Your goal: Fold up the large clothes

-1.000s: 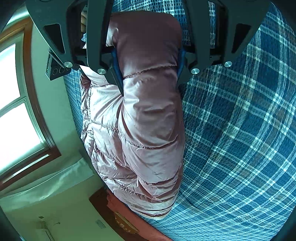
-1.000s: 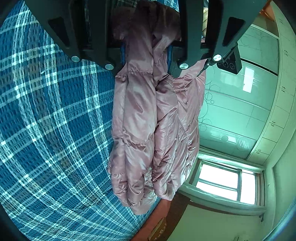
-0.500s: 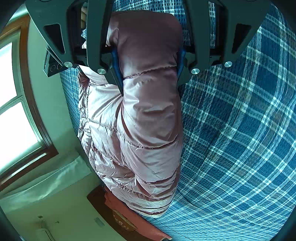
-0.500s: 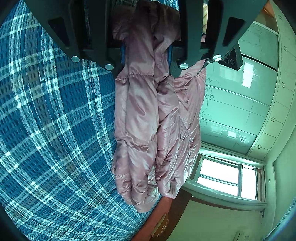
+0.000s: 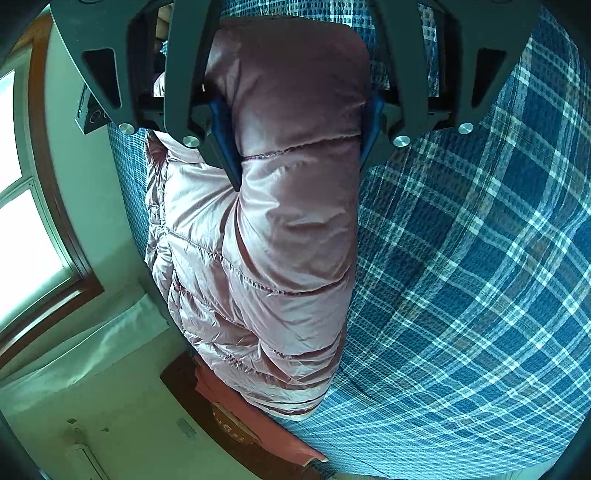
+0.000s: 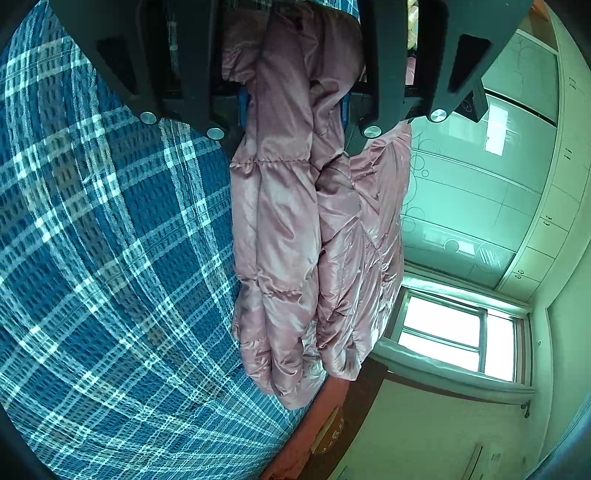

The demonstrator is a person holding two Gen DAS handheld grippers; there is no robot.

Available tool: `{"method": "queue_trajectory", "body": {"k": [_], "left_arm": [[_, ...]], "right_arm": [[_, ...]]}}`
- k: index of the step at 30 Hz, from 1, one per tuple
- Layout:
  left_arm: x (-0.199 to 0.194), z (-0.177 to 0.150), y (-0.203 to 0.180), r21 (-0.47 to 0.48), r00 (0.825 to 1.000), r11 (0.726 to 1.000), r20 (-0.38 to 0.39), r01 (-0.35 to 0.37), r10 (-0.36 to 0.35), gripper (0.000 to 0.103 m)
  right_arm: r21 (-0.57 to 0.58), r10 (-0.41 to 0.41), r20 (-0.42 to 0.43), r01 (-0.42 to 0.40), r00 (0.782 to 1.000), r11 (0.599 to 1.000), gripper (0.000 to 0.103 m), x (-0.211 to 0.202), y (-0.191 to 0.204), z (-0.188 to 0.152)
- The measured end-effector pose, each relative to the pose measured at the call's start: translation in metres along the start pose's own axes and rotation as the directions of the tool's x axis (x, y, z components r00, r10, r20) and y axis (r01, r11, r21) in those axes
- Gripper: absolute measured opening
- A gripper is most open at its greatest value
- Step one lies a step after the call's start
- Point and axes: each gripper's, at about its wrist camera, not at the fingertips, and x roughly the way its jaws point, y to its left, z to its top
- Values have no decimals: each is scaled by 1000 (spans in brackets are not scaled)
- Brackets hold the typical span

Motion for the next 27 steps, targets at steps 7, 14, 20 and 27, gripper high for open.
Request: {"method": "queue_trajectory", "body": {"k": [7,14,20,27], "left_arm": [[-18,-4,-10,42,996,996,47,-75,73,68],[-39,-15,-19,114,983,979,98,-167,156,74],[-55,-28,-29,183,961,949,146,-258,234,77],[-70,-42,-32,215,944,925,180,-313,278,82]], "right_arm": [[-3,-33,41,33,999,999,53,-20,6,-13],[-38,-106,72,109,992,993,59,-49,14,-31],[-70,-163,95,170,982,983,60,-74,19,-47],[-145,-247,132,265,960,953,60,-104,35,-72]]}}
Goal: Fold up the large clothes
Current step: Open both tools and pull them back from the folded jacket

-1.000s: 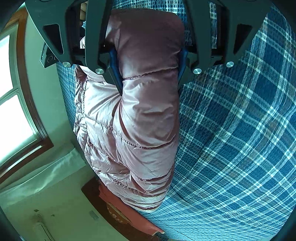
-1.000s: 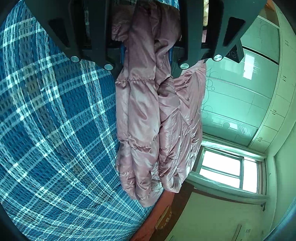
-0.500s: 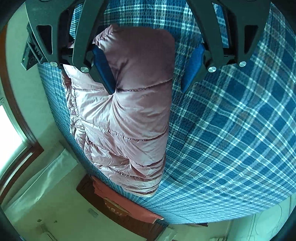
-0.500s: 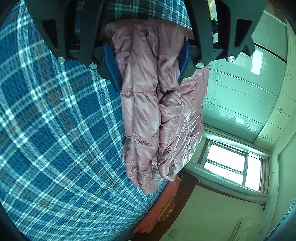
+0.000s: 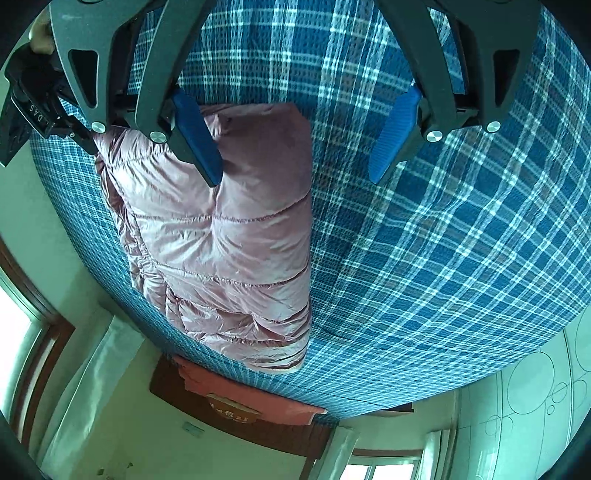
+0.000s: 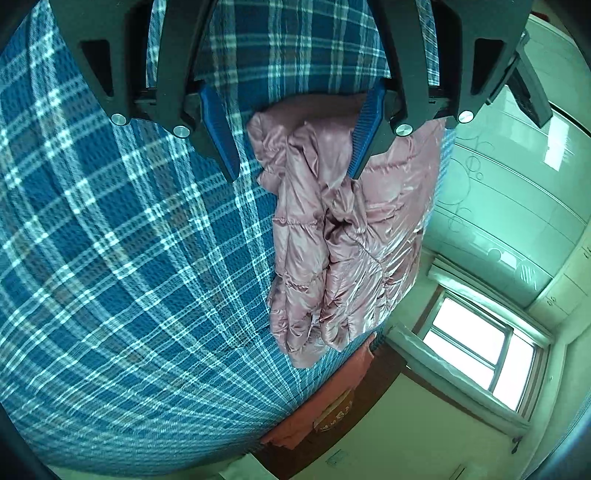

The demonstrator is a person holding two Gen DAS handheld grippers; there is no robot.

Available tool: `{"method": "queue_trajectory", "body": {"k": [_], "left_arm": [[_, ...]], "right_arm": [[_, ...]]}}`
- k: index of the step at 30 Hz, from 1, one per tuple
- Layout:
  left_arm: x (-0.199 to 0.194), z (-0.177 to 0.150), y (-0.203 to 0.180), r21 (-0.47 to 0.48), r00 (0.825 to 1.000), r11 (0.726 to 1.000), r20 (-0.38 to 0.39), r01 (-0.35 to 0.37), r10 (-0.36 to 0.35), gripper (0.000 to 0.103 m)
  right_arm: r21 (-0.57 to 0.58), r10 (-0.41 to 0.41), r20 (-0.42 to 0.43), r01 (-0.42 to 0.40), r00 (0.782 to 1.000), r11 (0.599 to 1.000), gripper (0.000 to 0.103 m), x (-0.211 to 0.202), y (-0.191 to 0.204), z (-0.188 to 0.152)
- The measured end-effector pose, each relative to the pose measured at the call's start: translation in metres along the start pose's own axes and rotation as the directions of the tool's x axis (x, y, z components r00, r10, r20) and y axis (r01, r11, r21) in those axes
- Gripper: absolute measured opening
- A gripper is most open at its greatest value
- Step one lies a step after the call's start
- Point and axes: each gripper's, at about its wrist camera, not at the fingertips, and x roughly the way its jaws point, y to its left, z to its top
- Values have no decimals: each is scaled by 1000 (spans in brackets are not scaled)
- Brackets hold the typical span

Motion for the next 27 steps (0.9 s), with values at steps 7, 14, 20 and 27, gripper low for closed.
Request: {"method": "queue_trajectory", "body": {"k": [7,14,20,27], "left_arm": [[-21,-16,0,49,997,996,23,-69,68,86],[-51,-31,-2,101,983,980,73,-174,167,91],[-92,-27,-11,115,973,974,149,-194,176,92],[-133,-21,-26,122,957,973,239,-197,164,100]], "right_arm": [[-76,-97,18,99,995,992,64,-28,14,-26],[-174,-230,59,237,971,956,71,-43,42,-49],[-260,-274,115,296,955,919,72,-65,75,-61],[-330,-255,241,326,936,886,78,-101,118,-65]]}}
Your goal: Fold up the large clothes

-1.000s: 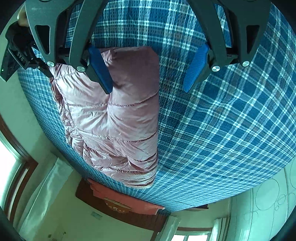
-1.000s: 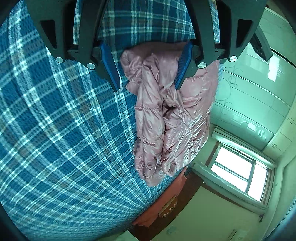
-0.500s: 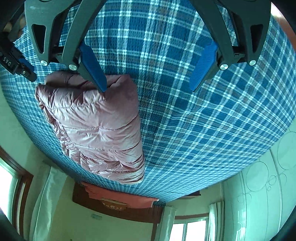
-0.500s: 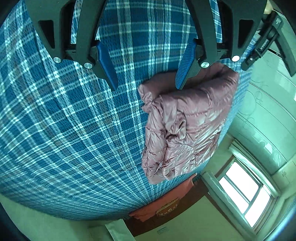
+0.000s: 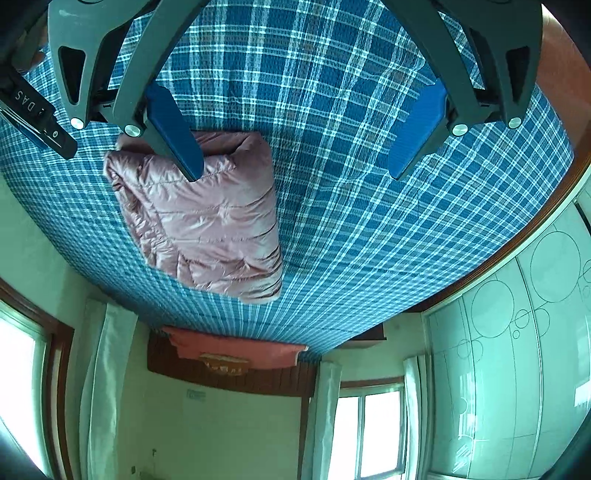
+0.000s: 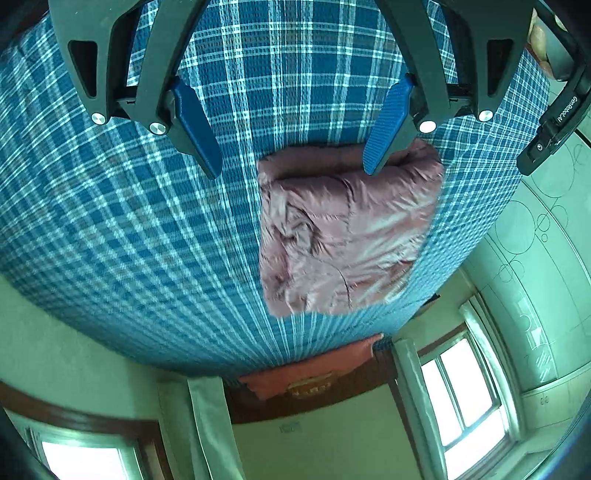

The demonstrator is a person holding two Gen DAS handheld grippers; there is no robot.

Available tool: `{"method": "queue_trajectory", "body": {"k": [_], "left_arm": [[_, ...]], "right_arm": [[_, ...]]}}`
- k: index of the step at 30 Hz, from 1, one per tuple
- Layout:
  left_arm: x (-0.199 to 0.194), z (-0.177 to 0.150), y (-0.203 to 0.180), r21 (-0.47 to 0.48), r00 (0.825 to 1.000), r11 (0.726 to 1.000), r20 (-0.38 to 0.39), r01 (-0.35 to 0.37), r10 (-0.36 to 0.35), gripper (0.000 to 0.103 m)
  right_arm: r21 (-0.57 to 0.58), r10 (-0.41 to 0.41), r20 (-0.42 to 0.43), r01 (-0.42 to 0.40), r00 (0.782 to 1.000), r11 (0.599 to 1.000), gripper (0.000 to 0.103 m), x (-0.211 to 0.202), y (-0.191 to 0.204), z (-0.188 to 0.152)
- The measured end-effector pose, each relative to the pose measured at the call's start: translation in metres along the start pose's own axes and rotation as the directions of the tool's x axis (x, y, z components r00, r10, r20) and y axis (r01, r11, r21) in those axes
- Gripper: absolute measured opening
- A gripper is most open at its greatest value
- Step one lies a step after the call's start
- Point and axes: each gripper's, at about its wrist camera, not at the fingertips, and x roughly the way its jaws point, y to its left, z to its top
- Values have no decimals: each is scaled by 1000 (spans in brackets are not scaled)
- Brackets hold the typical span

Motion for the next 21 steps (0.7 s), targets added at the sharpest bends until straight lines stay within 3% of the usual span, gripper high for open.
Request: {"method": "queue_trajectory", "body": {"k": [6,21], "left_arm": [[-13,3,-3,0,1000,1000,18,-6,6,100],[-15,0,-6,11,1000,1000,11,7,-8,100]], "right_arm": [[-57,-14,58,17,998,998,78,-16,18,7],[-80,8,70,-2,997,997,78,-18,24,5]]}}
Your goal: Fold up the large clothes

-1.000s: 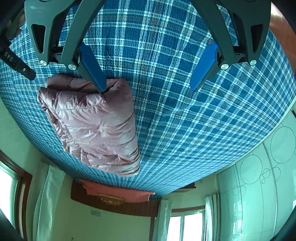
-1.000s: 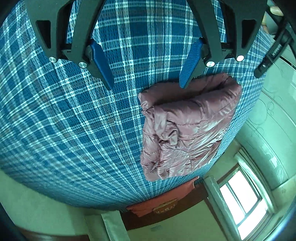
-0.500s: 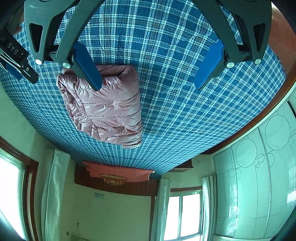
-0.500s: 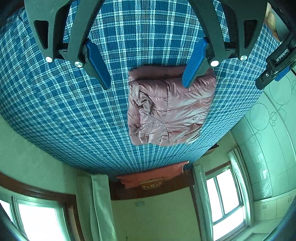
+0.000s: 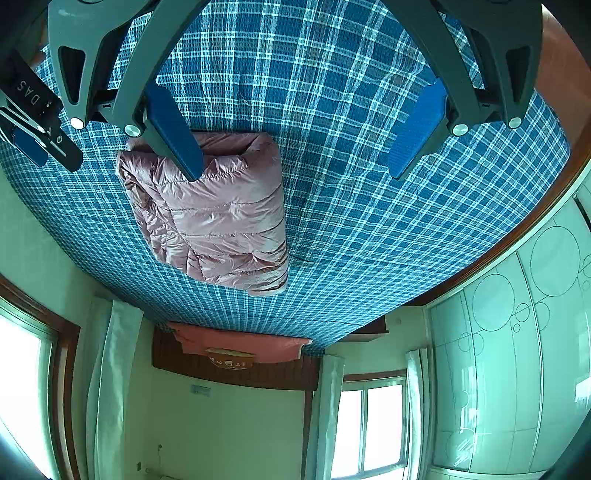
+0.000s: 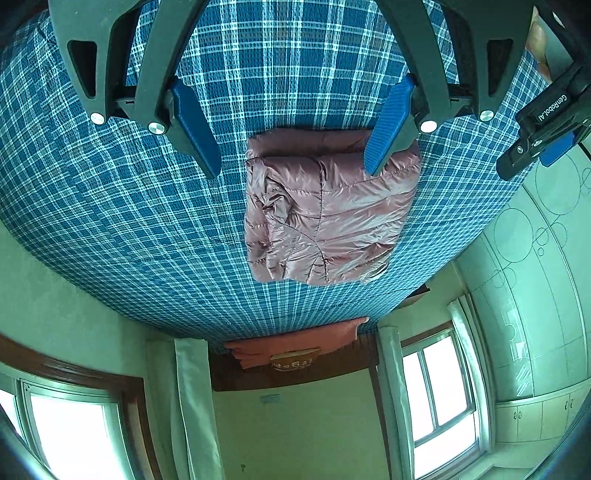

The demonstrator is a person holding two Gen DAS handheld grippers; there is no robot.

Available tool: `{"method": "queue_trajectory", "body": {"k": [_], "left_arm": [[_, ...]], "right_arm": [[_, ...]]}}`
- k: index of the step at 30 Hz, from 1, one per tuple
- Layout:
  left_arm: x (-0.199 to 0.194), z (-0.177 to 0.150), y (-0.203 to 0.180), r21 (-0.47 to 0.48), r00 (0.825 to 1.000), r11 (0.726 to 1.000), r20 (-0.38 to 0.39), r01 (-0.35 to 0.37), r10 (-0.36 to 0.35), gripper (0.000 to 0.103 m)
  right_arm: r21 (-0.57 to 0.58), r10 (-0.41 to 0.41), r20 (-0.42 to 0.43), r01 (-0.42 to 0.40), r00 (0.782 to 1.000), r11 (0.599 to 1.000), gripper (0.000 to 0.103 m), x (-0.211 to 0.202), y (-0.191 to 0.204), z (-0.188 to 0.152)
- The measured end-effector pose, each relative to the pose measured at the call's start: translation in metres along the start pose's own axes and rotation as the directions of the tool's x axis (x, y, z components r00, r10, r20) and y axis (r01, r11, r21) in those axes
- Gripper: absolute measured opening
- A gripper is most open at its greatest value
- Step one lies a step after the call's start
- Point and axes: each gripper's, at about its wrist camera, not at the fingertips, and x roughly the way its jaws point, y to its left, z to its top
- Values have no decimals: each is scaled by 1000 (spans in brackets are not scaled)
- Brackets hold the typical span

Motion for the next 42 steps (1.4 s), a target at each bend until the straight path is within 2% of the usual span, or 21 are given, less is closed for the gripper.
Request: {"method": "queue_trajectory", "body": {"k": [42], "left_arm": [[1,-8,-8,1,1000,1000,-8,9,-9,100]], "right_arm": [[-10,16,-15,-16,1000,1000,78,8,5,-8]]}}
